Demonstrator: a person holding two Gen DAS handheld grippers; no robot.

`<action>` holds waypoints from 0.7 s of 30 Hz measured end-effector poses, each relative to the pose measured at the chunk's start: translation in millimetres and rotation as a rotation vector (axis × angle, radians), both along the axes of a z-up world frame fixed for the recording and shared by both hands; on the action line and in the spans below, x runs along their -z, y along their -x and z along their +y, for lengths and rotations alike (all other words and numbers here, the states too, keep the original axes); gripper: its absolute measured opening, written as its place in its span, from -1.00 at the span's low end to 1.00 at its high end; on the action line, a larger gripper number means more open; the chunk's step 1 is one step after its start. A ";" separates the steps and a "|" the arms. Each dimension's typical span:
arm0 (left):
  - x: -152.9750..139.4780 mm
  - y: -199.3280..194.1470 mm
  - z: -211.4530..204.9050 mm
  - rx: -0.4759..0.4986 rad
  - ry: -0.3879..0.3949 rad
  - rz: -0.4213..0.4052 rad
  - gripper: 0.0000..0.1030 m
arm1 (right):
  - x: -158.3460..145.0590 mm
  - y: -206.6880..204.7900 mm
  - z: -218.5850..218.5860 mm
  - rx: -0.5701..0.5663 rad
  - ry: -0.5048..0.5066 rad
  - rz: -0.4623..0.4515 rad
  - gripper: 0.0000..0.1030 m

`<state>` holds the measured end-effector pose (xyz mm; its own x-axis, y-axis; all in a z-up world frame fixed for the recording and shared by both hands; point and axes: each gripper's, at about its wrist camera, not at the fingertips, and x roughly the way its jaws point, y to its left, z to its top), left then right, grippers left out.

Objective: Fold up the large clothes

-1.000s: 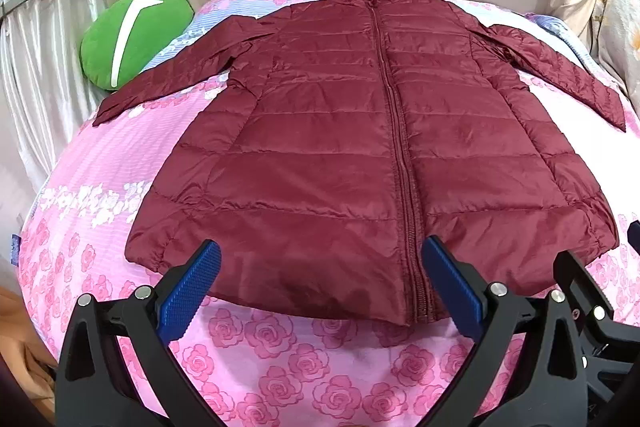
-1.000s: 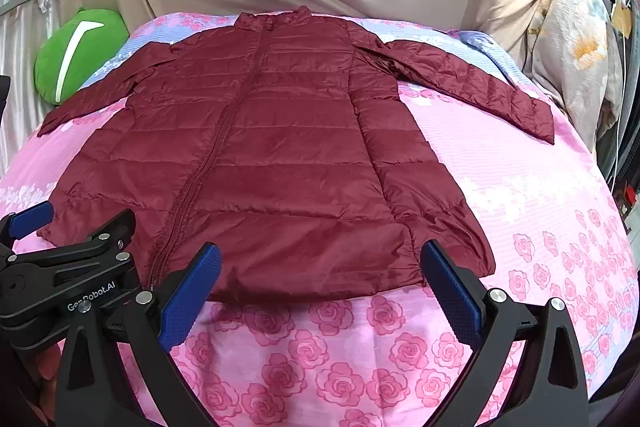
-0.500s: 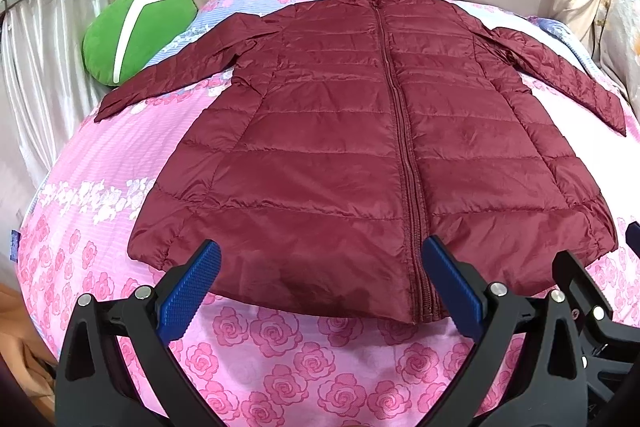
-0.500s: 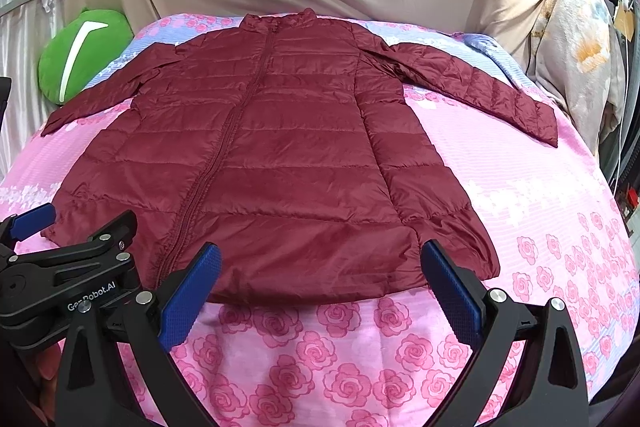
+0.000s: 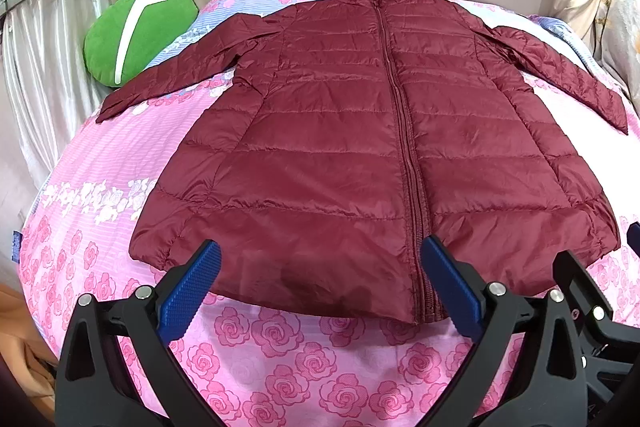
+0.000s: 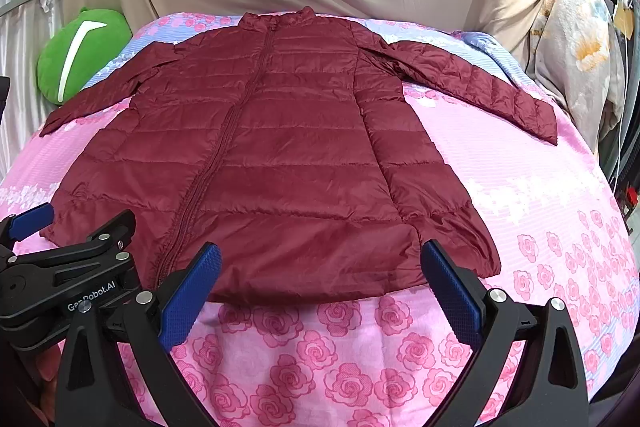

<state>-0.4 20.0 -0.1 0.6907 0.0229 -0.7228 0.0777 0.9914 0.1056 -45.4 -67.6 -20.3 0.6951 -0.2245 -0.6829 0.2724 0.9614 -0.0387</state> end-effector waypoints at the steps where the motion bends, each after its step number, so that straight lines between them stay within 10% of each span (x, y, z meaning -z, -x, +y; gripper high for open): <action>1: 0.3 -0.2 0.2 0.000 0.000 0.001 0.88 | 0.4 0.5 -1.3 0.000 -0.001 0.000 0.90; 21: 1.3 -0.3 1.7 -0.002 -0.004 -0.002 0.88 | 1.8 -0.1 -1.2 0.001 -0.003 0.004 0.90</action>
<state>-0.1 21.6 -1.4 0.6919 0.0269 -0.7215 0.0757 0.9911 0.1096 -45.3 -68.8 -22.1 0.6921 -0.2233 -0.6864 0.2735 0.9612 -0.0370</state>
